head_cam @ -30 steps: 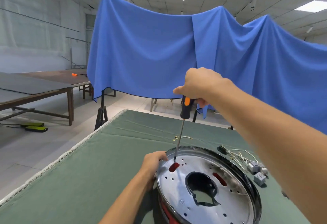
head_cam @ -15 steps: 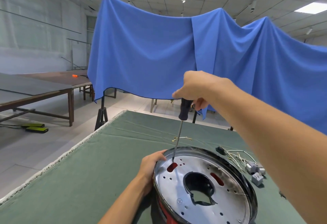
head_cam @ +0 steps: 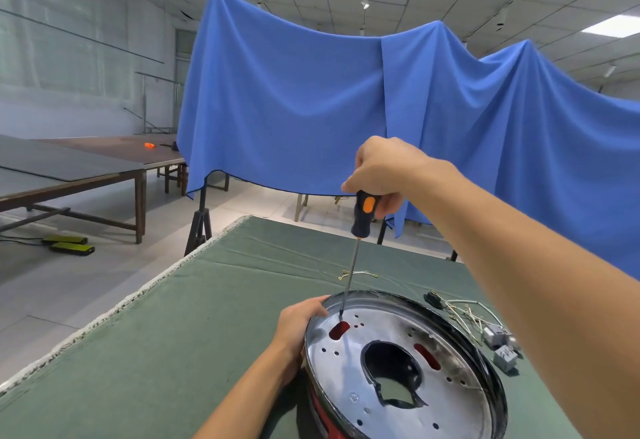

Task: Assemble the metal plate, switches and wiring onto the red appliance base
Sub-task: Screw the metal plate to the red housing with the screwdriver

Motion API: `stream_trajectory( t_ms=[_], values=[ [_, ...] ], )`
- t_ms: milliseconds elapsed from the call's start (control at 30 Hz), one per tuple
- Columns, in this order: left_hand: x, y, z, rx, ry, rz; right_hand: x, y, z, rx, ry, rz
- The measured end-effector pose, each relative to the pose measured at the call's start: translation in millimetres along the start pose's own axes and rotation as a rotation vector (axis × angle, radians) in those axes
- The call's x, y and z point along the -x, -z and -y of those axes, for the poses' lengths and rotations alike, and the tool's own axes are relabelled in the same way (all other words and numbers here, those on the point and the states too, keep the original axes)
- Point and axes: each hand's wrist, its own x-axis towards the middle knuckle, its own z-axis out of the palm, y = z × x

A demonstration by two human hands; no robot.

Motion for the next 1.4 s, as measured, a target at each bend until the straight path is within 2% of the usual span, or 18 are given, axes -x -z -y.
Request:
stream_trajectory(
  t_ms=[67,200,233,333,367,500,533,633,667,767,833,933,967,1067,1100,1233,1367,1400],
  values=[
    [-2.1,-0.1,1.8,-0.005,-0.007,-0.004,-0.5,0.5,-8.9,0.147,-0.048,-0.105],
    [-4.6,-0.4,0.6,-0.009,-0.023,-0.002,1.9,13.4,-16.1,-0.167,-0.038,0.217],
    [-4.7,-0.6,0.0,-0.014,-0.027,-0.007,3.1,13.0,-16.5,-0.168,-0.018,0.217],
    [-5.4,-1.2,0.5,-0.027,-0.027,-0.016,3.9,4.7,-17.1,0.079,-0.024,-0.033],
    [-5.0,-1.9,1.5,-0.024,-0.022,-0.013,5.5,5.3,-15.4,0.125,-0.033,-0.052],
    [-3.3,-2.0,1.5,-0.02,-0.01,-0.01,9.0,11.5,-0.3,-0.089,-0.025,0.218],
    [-3.3,-1.6,1.3,-0.023,-0.007,-0.012,9.0,10.1,2.0,-0.059,-0.022,0.191],
    [-2.0,-3.3,1.1,-0.017,0.001,-0.01,10.1,4.3,2.6,0.171,-0.005,-0.045],
    [-0.8,-3.8,0.7,-0.018,0.001,-0.011,11.5,5.9,3.6,0.155,-0.008,-0.013],
    [1.1,-3.1,-1.0,-0.02,-0.011,-0.022,12.5,13.3,8.0,-0.065,-0.029,0.229],
    [0.7,-2.3,-1.8,-0.026,-0.017,-0.028,11.0,10.1,7.7,-0.037,-0.02,0.176],
    [0.2,-2.1,0.5,-0.039,-0.018,-0.019,10.7,4.8,2.5,0.198,-0.035,-0.07],
    [0.3,-2.1,0.6,-0.042,-0.02,-0.022,11.1,6.2,1.4,0.182,-0.044,-0.037],
    [-1.6,-0.8,1.8,-0.044,-0.03,-0.03,10.7,13.9,2.2,-0.087,-0.068,0.204],
    [-2.2,-0.3,1.7,-0.043,-0.031,-0.035,10.4,12.3,1.2,-0.118,-0.056,0.215],
    [-4.5,-0.6,4.4,-0.047,-0.029,-0.03,9.7,3.3,-4.9,0.155,-0.061,-0.077],
    [-4.6,-0.3,3.8,-0.044,-0.036,-0.032,11.6,11.0,-0.9,-0.137,-0.059,0.185],
    [-5.1,0.0,3.5,-0.044,-0.037,-0.033,12.1,9.9,-0.9,-0.132,-0.045,0.18]
  ],
)
